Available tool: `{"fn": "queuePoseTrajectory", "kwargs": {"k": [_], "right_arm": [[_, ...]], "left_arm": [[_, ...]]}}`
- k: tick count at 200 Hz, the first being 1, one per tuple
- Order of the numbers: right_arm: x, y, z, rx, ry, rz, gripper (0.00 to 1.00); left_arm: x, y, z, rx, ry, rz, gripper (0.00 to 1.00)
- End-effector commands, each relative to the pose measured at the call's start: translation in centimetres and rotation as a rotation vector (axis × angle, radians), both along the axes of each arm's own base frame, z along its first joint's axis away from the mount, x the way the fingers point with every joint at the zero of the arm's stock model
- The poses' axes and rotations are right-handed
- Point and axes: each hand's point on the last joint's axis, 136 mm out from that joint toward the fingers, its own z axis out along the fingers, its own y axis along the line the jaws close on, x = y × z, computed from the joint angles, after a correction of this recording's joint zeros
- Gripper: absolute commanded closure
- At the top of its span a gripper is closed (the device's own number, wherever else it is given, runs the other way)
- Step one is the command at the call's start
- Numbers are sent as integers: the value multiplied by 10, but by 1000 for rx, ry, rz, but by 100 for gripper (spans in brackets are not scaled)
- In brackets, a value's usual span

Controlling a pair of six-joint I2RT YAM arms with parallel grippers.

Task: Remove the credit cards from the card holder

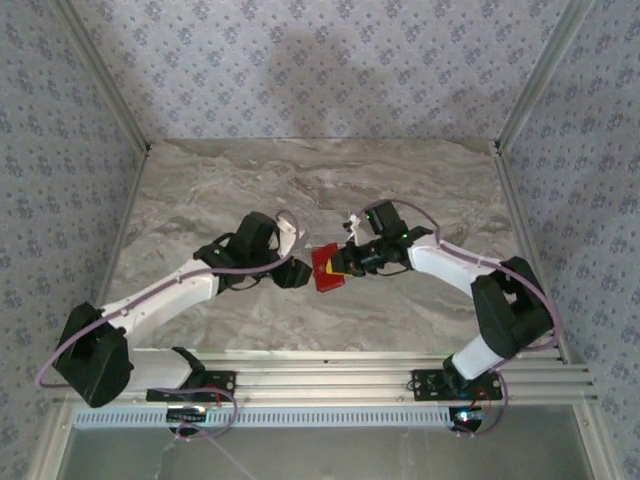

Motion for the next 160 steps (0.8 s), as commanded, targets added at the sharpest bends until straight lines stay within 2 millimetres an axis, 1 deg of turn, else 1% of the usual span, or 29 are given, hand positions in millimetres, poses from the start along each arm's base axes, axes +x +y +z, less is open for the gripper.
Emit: {"fn": "queuePoseTrajectory", "kwargs": {"k": [1,10,33,43,54,91,103,113,136,160], "right_arm": [[-27,-13,26,38,17,113,87],[-31,-14,31,47,11,125,86],[-36,-17,35,37,4,132,86],[-37,-18,38,34,-3,130,85],[-40,-18,40,35,-8,133,85],[-46,-20,46,1,-48,150,85],[-46,-19,49,-11,-85,156,85],[-51,-20,50,-30,-87,169,85],[-51,-23,53,-64,-126,169,85],[-51,-23,55,-77,-137,170,85]], "left_arm": [[-7,-12,13,31,-254,-201,50],[-12,-17,15,33,-293,-250,50],[-27,-32,17,42,-401,-384,50],[-31,-37,18,35,-444,-419,50],[-30,-41,20,19,-476,-427,49],[-37,-47,27,-50,-559,-486,49],[-41,-48,28,-68,-569,-502,49],[-44,-49,30,-82,-574,-519,50],[-49,-51,32,-103,-575,-547,50],[-44,-49,30,-84,-587,-521,50]]}}
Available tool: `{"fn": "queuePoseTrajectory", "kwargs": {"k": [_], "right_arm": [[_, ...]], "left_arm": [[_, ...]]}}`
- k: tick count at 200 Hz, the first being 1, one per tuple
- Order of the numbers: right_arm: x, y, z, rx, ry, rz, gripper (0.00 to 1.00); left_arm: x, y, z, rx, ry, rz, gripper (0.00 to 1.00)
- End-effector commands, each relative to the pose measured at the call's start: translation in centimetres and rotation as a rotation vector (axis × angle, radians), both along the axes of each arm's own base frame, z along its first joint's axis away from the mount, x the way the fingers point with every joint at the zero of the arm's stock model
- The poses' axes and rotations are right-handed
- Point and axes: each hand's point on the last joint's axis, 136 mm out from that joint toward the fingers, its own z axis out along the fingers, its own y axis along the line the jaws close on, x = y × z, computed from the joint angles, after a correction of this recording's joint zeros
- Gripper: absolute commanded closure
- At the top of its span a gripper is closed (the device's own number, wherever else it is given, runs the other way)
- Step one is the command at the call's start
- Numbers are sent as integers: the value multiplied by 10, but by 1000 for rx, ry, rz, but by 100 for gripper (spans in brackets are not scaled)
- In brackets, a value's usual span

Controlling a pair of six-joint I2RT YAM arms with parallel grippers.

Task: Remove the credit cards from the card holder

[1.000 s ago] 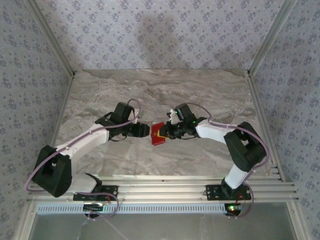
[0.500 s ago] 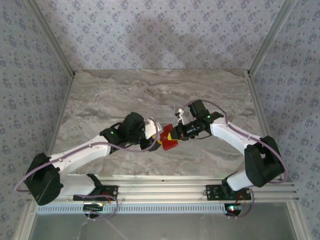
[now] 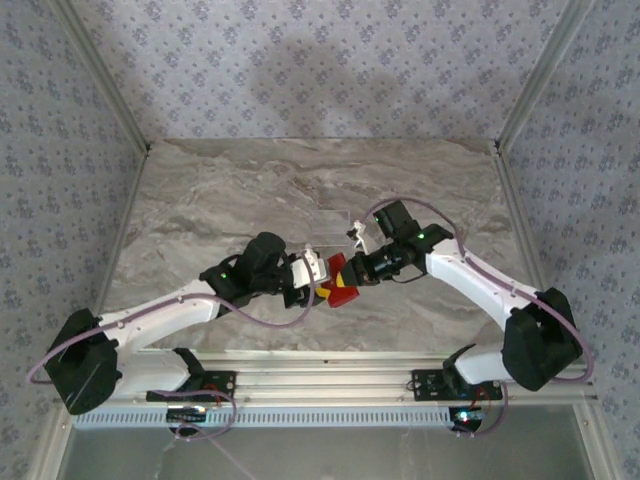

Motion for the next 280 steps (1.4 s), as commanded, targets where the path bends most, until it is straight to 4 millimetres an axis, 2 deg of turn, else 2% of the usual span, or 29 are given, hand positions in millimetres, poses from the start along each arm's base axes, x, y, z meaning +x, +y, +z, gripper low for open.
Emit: {"fn": "queuePoseTrajectory", "kwargs": {"k": [1,104,154,219,280], "right_arm": [[0,-3,13,-18,-59,14,85],[0,7,19,-21,-65,-18,85],[-3,14,25,-10,-69,-9,85],[4,18,29,-29,-51,-75,85],[3,23,35,-21,-45,-85,86]], "left_arm": [[-1,-4,12,-43,-54,-29,50],[-9,-13,1,15,-21,-82,53],[-2,-14,-2,45,-35,-54,55],[-2,-18,-13,115,-54,-57,57],[6,-19,-15,137,-61,-17,66]]}}
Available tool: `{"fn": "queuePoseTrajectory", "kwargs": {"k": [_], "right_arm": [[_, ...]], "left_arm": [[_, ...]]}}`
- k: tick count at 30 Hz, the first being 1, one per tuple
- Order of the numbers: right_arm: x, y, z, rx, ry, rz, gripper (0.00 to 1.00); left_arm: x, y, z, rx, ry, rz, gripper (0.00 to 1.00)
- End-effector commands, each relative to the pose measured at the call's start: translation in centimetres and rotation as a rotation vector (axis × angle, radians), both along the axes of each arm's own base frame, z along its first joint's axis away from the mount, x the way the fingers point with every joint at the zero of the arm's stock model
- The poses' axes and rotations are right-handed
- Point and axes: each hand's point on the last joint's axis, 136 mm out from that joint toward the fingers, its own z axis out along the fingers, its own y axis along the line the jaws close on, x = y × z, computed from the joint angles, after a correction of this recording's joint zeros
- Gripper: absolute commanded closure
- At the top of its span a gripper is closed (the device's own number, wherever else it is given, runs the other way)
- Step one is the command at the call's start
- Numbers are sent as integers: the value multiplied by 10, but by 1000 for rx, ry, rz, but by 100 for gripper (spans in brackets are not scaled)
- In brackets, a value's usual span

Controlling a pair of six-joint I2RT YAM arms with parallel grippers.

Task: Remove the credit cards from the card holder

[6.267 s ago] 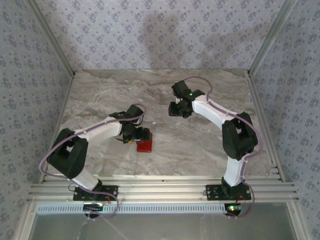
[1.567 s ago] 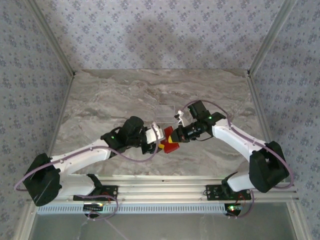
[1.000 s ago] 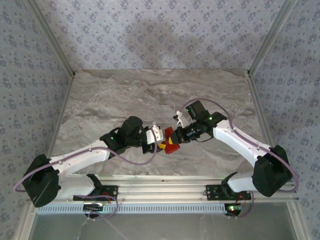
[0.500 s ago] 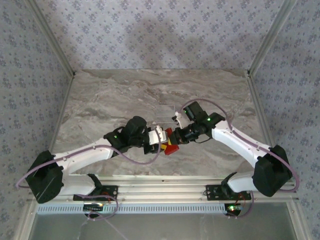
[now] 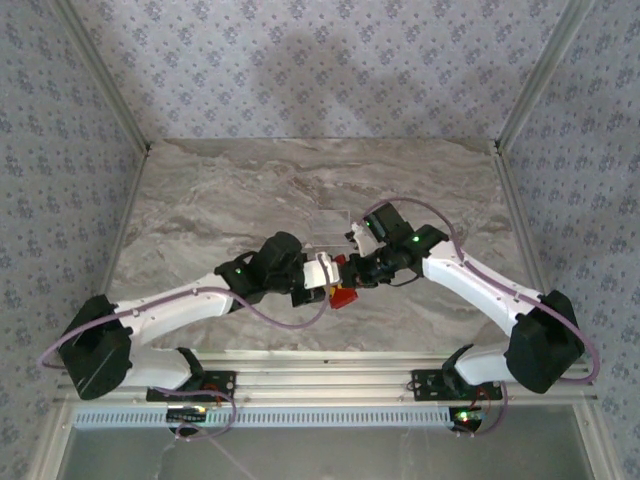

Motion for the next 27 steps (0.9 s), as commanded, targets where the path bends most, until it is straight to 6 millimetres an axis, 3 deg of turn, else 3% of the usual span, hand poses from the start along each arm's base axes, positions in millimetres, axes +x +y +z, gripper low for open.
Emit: {"fn": "queuePoseTrajectory", "kwargs": {"k": [1,12,27], "right_arm": [[5,22,40,117,-70,33,86],[7,17,41,106,-82,12,88],[25,-21,32,93,-88,-139,90]], "left_arm": [[-1,-6,3,9,-2,-15,66],[-4,-4,-2,31,18,-16,76],[2,10,-1,17,-28,58,85]]}}
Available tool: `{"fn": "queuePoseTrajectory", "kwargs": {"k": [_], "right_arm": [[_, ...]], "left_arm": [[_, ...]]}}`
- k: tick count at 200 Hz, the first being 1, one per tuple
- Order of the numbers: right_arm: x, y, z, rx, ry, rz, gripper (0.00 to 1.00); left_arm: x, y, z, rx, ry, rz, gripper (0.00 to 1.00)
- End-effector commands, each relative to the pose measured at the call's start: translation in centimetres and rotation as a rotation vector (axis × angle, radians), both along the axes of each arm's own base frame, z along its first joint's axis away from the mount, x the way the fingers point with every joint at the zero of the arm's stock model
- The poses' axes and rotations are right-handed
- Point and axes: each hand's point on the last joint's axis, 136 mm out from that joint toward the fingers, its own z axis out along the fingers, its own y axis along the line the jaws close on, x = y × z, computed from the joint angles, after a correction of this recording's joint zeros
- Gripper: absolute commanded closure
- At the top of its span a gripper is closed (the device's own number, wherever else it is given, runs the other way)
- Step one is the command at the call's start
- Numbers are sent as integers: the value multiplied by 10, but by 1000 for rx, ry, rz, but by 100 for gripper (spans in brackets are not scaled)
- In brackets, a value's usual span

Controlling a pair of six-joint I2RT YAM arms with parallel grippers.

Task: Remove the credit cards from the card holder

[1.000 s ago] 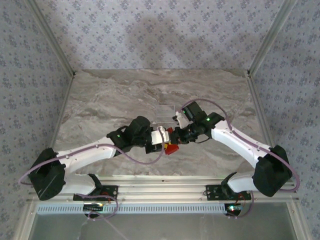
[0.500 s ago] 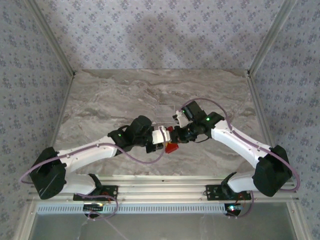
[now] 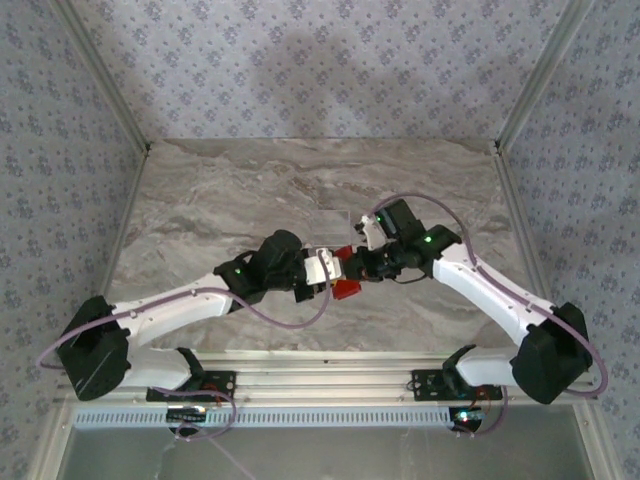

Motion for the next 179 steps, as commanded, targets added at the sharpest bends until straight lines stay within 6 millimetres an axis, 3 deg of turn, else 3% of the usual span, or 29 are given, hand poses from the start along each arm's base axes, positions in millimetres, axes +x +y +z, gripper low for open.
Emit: {"fn": "queuePoseTrajectory", "kwargs": {"k": [1,24,69,144,179], "right_arm": [[8,-7,14,53,-38,-47,91],[13,-11,19,74,-59,-69,91],[19,-17,28,113,-131,-94,91],[29,-31,43,152,-380,-97,89],[24,-24,57,235,-497,-43,90]], "left_arm": [[-8,15,-17,54,32,29,85],[-5,17,-15,39,16,52,85],[7,19,3,-53,16,145,55],[46,49,70,-491,292,495,32],[40,40,91,-574,440,453,22]]}}
